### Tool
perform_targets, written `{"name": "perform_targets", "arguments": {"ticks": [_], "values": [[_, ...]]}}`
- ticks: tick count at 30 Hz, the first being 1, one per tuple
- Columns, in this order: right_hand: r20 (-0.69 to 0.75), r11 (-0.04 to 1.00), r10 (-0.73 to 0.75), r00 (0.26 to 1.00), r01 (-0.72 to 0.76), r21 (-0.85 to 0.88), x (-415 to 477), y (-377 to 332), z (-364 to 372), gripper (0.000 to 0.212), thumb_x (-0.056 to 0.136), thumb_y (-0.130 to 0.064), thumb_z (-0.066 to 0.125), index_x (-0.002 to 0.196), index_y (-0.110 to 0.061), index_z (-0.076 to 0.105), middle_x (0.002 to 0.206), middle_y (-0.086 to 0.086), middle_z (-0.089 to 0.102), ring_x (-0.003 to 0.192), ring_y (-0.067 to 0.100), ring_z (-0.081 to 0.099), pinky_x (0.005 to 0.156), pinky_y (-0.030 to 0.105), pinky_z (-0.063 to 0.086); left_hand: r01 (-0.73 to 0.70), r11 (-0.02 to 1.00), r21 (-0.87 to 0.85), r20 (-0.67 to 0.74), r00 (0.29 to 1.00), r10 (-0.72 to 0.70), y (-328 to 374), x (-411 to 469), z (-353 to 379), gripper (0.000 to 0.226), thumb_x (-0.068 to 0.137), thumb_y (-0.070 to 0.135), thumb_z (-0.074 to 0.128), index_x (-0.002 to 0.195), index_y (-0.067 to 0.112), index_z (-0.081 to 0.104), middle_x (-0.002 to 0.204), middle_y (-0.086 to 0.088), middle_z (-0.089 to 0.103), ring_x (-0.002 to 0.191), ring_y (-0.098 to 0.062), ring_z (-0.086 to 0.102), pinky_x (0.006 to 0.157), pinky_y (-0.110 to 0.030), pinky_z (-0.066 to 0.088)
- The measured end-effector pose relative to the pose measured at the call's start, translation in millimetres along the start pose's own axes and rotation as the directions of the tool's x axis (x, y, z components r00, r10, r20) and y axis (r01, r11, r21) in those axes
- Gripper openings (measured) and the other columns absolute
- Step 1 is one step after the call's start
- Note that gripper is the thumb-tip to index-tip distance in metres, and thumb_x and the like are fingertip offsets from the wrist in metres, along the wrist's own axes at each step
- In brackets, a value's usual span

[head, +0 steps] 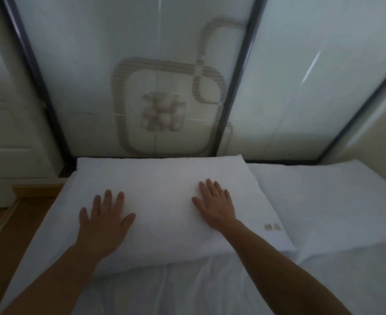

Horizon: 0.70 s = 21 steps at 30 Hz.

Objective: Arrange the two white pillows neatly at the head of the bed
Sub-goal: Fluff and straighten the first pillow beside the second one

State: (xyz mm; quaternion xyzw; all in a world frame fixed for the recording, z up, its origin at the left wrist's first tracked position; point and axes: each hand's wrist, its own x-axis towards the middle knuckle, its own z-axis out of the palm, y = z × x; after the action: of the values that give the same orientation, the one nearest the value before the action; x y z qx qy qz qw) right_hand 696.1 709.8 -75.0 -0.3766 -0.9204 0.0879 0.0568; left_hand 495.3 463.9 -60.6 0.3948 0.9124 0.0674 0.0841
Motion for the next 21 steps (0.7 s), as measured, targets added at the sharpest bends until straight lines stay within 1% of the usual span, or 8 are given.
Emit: {"name": "perform_targets", "arguments": {"ticks": [6,10,13,15,16,17,19,21], "values": [[-0.031,0.997,0.009,0.999,-0.006,0.079,-36,-17,-17,0.076,0.087,-0.073,0.01,0.151,-0.033,0.011,0.162,-0.001,0.007,0.148,0.021,0.004,0.117,0.046,0.005,-0.064,0.997,-0.03,0.04,0.997,0.065,19,-26,-15,0.073,0.089,0.065,0.021,0.15,0.03,-0.001,0.161,-0.001,-0.004,0.147,-0.026,0.0,0.117,-0.052,0.005],[0.012,0.995,0.003,1.0,-0.005,0.096,-56,6,-21,0.083,0.083,-0.079,0.021,0.151,-0.032,0.01,0.162,0.001,0.005,0.148,0.024,0.005,0.117,0.048,0.008,-0.136,0.984,0.114,0.168,0.979,0.116,20,-43,-11,0.087,0.084,0.071,0.037,0.149,0.033,-0.005,0.161,0.0,-0.01,0.146,-0.027,-0.004,0.115,-0.055,0.011],[0.182,0.978,-0.176,0.967,0.192,-0.077,-78,37,-11,0.113,0.068,-0.082,0.053,0.15,-0.031,-0.006,0.162,0.004,-0.009,0.147,0.028,-0.007,0.115,0.051,0.0,-0.155,0.96,0.231,0.259,0.961,0.093,17,-58,2,0.116,0.069,0.075,0.057,0.145,0.034,-0.019,0.158,-0.002,-0.022,0.145,-0.031,-0.011,0.111,-0.062,0.016],[0.226,0.915,-0.247,0.942,0.303,-0.265,-92,49,8,0.133,0.06,-0.068,0.073,0.148,-0.028,-0.018,0.16,0.01,-0.016,0.146,0.032,-0.012,0.112,0.054,-0.005,-0.148,0.932,0.329,0.27,0.961,0.057,16,-66,14,0.132,0.061,0.073,0.065,0.141,0.027,-0.029,0.156,-0.007,-0.028,0.144,-0.037,-0.013,0.108,-0.066,0.018],[0.208,0.892,-0.236,0.949,0.297,-0.34,-96,49,17,0.135,0.061,-0.058,0.079,0.148,-0.025,-0.019,0.16,0.014,-0.015,0.146,0.034,-0.01,0.112,0.057,-0.002,-0.135,0.923,0.36,0.232,0.971,0.052,19,-69,21,0.132,0.064,0.068,0.067,0.14,0.022,-0.03,0.156,-0.012,-0.026,0.143,-0.041,-0.011,0.106,-0.068,0.018],[0.162,0.887,-0.211,0.964,0.259,-0.382,-97,46,25,0.13,0.065,-0.047,0.081,0.15,-0.022,-0.014,0.16,0.017,-0.01,0.146,0.037,-0.004,0.111,0.061,0.004,-0.136,0.925,0.354,0.164,0.983,0.082,22,-73,28,0.12,0.072,0.057,0.065,0.142,0.015,-0.024,0.157,-0.018,-0.018,0.142,-0.047,-0.004,0.103,-0.072,0.019],[0.021,0.893,-0.188,0.982,0.18,-0.413,-96,35,34,0.097,0.077,-0.029,0.072,0.152,-0.018,0.012,0.158,0.021,0.013,0.143,0.041,0.018,0.106,0.065,0.026,-0.194,0.922,0.334,-0.104,0.965,0.241,30,-76,37,0.067,0.085,0.015,0.046,0.144,-0.002,0.019,0.149,-0.038,0.018,0.129,-0.064,0.023,0.088,-0.084,0.022],[-0.072,0.857,-0.246,0.967,0.183,-0.482,-92,30,35,0.061,0.084,-0.02,0.054,0.143,-0.016,0.041,0.147,0.019,0.041,0.132,0.039,0.042,0.095,0.061,0.043,-0.114,0.94,0.322,-0.213,0.959,0.189,48,-80,38,0.045,0.081,-0.009,0.04,0.125,-0.013,0.049,0.125,-0.052,0.039,0.106,-0.073,0.041,0.073,-0.085,0.03]]}}
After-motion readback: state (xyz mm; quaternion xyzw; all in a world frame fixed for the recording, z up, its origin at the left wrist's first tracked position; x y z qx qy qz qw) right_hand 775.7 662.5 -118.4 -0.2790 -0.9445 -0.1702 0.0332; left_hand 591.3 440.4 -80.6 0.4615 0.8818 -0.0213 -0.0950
